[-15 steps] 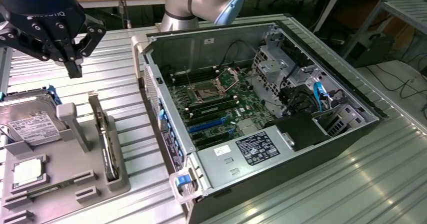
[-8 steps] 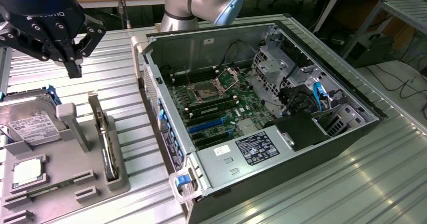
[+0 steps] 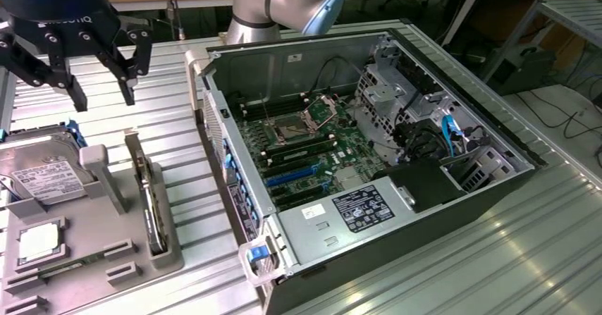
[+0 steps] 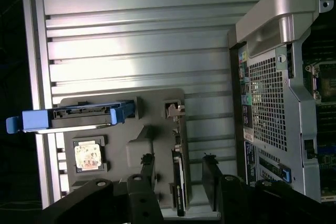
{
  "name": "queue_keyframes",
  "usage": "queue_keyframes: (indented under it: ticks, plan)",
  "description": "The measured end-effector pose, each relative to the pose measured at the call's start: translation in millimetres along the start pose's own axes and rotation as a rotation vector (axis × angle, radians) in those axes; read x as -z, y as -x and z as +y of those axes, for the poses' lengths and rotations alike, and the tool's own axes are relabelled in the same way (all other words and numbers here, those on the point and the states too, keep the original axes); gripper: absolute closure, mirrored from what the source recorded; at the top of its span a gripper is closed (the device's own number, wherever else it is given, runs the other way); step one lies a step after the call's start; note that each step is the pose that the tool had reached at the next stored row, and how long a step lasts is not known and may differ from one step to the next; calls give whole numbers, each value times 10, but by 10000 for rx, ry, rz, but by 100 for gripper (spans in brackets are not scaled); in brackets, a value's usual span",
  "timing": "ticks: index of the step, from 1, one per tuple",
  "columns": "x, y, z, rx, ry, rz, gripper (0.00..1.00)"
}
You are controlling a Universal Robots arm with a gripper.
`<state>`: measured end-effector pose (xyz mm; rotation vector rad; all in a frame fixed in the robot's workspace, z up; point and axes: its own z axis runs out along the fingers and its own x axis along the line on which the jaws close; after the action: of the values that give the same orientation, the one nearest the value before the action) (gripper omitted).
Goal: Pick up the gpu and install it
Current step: 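Pick up the gpu and move the gpu toward the slot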
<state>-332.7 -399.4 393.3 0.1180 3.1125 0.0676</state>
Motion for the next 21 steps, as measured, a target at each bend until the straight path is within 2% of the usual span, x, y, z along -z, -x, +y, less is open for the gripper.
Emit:
queue_keyframes:
  ticks: [1, 2, 3, 17, 21]
  plan:
    - [0, 0, -1, 3, 0, -1, 46]
    - [0, 0, -6, 18, 0, 0, 46]
    - [0, 1, -14, 46, 1, 2, 40]
    - [-23, 4, -122, 977, 24, 44, 40]
    - [-29, 12, -230, 1060, 26, 47, 40]
